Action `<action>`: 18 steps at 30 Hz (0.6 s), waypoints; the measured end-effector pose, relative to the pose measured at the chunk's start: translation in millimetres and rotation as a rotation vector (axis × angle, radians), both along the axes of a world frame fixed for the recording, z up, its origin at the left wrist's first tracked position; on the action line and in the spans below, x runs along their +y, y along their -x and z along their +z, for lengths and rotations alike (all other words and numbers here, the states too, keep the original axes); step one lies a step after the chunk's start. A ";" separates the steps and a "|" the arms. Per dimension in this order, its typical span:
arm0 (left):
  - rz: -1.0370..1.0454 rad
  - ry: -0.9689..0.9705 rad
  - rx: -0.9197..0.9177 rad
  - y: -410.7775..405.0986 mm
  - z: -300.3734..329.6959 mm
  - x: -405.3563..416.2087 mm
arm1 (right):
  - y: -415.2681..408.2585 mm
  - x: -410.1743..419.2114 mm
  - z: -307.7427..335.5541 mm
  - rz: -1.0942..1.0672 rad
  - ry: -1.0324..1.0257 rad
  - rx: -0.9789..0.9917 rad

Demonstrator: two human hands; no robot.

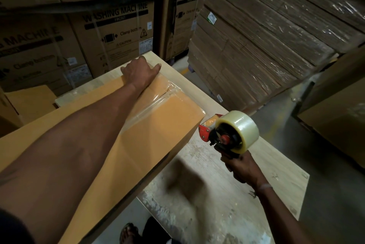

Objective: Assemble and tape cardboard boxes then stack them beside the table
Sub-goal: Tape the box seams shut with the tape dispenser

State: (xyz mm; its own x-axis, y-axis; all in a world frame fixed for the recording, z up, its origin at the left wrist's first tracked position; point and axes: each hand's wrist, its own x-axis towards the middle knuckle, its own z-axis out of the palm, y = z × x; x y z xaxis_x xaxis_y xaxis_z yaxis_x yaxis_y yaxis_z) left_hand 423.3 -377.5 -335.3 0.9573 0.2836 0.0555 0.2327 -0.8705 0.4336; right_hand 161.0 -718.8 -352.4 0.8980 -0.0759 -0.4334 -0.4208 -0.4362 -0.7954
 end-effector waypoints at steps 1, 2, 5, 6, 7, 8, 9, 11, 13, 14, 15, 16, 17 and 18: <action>0.000 0.001 0.001 0.0 0.0 0.1 | -0.9 1.6 -1.6 0.005 0.003 0.001; 0.000 0.001 0.002 0.3 0.2 0.1 | -1.0 2.7 -2.7 0.009 0.005 -0.002; 0.000 -0.009 0.000 0.8 0.9 0.5 | 2.5 2.8 -2.6 0.019 0.009 -0.037; -0.001 -0.011 -0.003 1.1 1.5 0.4 | 4.7 1.5 -1.9 0.015 0.004 -0.056; 0.000 -0.011 -0.005 1.4 1.7 0.3 | 7.6 -0.8 -2.2 0.009 0.001 -0.070; 0.000 -0.011 -0.008 1.4 1.7 0.1 | 11.3 -4.0 -4.4 0.008 0.010 -0.076; 0.000 -0.009 -0.009 1.8 1.9 -0.3 | 16.2 -7.5 -8.0 0.017 0.032 -0.078; -0.004 -0.009 -0.012 2.5 2.3 -1.6 | 30.5 -14.3 -20.9 0.049 0.086 -0.080; -0.003 -0.015 -0.017 2.3 2.2 -1.5 | 43.2 -18.6 -33.3 0.064 0.146 -0.075; -0.001 -0.021 -0.017 2.2 1.7 -1.1 | 45.6 -21.4 -38.6 0.059 0.167 -0.077; 0.000 -0.025 -0.016 2.1 1.2 -0.5 | 45.4 -23.8 -42.0 0.056 0.172 -0.077; 0.000 -0.026 -0.015 1.7 0.7 -0.3 | 43.9 -25.0 -43.9 0.061 0.172 -0.072; -0.001 -0.023 -0.014 1.5 0.6 -0.4 | 41.7 -25.3 -44.3 0.072 0.170 -0.062; -0.002 -0.017 -0.013 1.4 0.8 -0.5 | 39.5 -24.5 -43.7 0.082 0.164 -0.050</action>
